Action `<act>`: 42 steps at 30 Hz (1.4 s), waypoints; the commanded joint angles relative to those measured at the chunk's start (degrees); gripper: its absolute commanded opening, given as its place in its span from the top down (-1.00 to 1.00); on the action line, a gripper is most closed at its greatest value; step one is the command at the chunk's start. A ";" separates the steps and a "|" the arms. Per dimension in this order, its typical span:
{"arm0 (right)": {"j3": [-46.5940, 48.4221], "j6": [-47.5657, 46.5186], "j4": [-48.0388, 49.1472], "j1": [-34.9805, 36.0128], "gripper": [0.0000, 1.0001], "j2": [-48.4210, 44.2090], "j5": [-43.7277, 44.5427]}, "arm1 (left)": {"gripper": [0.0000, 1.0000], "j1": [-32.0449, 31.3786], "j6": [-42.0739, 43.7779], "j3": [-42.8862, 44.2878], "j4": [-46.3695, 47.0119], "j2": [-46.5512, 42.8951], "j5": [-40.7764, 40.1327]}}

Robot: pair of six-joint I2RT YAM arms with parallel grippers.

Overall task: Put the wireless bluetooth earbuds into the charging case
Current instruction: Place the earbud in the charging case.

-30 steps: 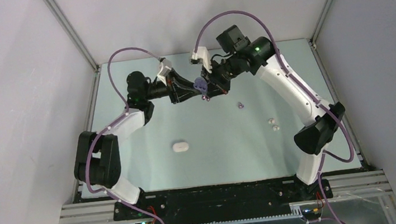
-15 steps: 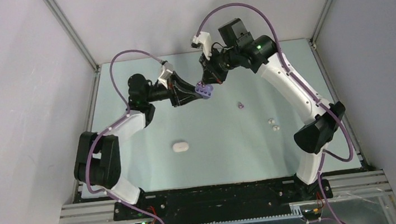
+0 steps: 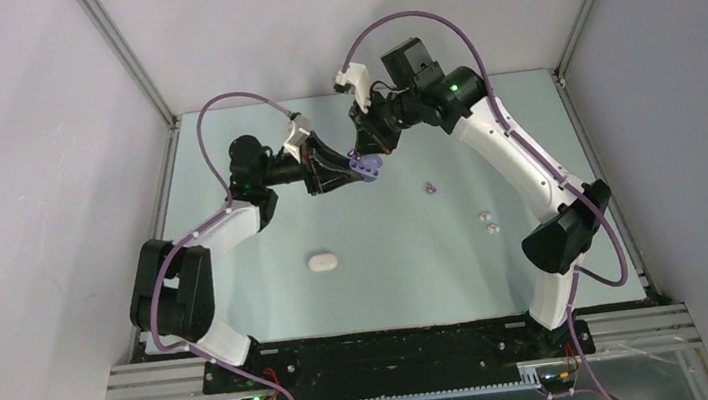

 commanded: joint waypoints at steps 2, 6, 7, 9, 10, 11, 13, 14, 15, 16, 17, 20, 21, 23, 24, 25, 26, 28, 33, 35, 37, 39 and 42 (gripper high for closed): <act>0.70 -1.67 -1.03 0.79 1.00 -0.41 -1.15 | 1.00 -0.37 -0.37 -0.36 2.76 -2.88 -0.46; 0.65 -2.67 -1.76 0.54 1.00 -0.78 -1.72 | 1.00 -0.38 -0.66 -0.22 2.77 -2.71 -0.63; 0.62 -2.78 -1.98 0.48 1.00 -0.85 -1.75 | 1.00 -0.31 -0.65 -0.11 2.77 -2.62 -0.64; 0.38 -3.43 -2.50 0.44 1.00 -0.99 -1.62 | 1.00 -0.34 -0.77 0.09 2.77 -2.41 -0.70; 0.23 -3.60 -2.76 0.46 1.00 -1.06 -1.43 | 1.00 -0.34 -0.79 0.17 2.75 -2.38 -0.73; -0.10 -3.95 -2.83 0.41 1.00 -1.11 -1.38 | 1.00 -0.34 -0.75 0.31 2.76 -2.29 -0.69; -0.64 -4.31 -2.78 0.40 1.00 -1.22 -0.80 | 1.00 -0.37 -0.67 0.46 2.72 -2.26 -0.54; -0.80 -4.43 -2.85 0.40 1.00 -1.14 -0.76 | 1.00 -0.36 -0.70 0.56 2.70 -2.22 -0.42; -0.89 -4.75 -2.92 0.35 1.00 -1.11 -0.73 | 1.00 -0.37 -0.66 0.58 2.69 -2.20 -0.40; -0.93 -4.92 -2.98 0.41 1.00 -0.91 -0.68 | 1.00 -0.40 -0.69 0.59 2.64 -2.23 -0.39; -1.03 -5.09 -2.99 0.40 1.00 -0.87 -0.67 | 1.00 -0.38 -0.65 0.46 2.60 -2.25 -0.39; -1.04 -5.42 -3.20 0.47 1.00 -0.38 -0.92 | 1.00 -0.37 -0.59 0.53 2.47 -2.18 -0.38; -1.01 -5.70 -3.48 0.43 1.00 -0.38 -1.14 | 1.00 -0.29 -0.63 0.52 2.39 -2.24 -0.32; -1.11 -6.26 -3.92 0.48 1.00 -0.29 -1.28 | 1.00 -0.26 -0.62 0.55 2.29 -2.21 -0.32; -1.14 -6.42 -4.03 0.46 1.00 -0.23 -1.31 | 1.00 -0.26 -0.59 0.59 2.27 -2.19 -0.35; -1.32 -6.87 -4.18 0.43 1.00 -0.30 -1.59 | 1.00 -0.26 -0.54 0.68 2.25 -2.07 -0.35; -1.50 -7.22 -4.20 0.49 1.00 -0.34 -1.68 | 1.00 -0.30 -0.55 0.68 2.24 -1.99 -0.37; -1.66 -7.94 -4.53 0.65 1.00 -0.24 -2.08 | 1.00 -0.30 -0.42 0.82 2.24 -1.83 -0.40; -1.75 -8.09 -4.56 1.04 1.00 0.18 -2.30 | 1.00 -0.43 -0.36 1.12 2.26 -1.58 -0.39; -1.76 -7.72 -3.99 1.32 1.00 0.53 -2.17 | 1.00 -0.34 -0.19 1.24 2.18 -1.51 -0.31; -1.77 -6.99 -3.14 1.62 1.00 0.82 -1.73 | 1.00 -0.42 -0.17 1.40 2.09 -1.42 -0.14; -1.58 -6.59 -2.56 2.00 0.91 1.03 -1.34 | 1.00 -0.37 -0.14 1.36 2.07 -1.42 -0.14; -1.32 -6.91 -2.79 2.33 0.71 0.94 -0.43 | 1.00 -0.29 -0.13 1.25 1.91 -1.59 -0.14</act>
